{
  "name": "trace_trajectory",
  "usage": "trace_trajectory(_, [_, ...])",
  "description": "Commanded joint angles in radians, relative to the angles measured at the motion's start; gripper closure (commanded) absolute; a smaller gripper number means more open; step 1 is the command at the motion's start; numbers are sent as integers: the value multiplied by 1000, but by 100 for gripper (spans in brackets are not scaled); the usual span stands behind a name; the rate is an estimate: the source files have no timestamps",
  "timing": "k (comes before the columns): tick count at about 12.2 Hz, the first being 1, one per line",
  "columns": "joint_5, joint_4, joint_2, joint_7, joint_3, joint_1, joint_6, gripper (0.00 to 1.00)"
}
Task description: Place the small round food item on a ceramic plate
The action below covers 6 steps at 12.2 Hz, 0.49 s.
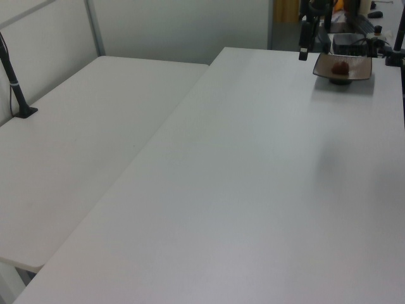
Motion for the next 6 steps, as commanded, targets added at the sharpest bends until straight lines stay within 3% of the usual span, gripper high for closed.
trace_trajectory(1, [-9, -13, -21, -1, -19, 21, -11, 0])
trace_trajectory(3, [-73, -12, -22, 1, -14, 24, -12, 0])
trace_trajectory(6, [-80, -13, -22, 2, -14, 35, -14, 0])
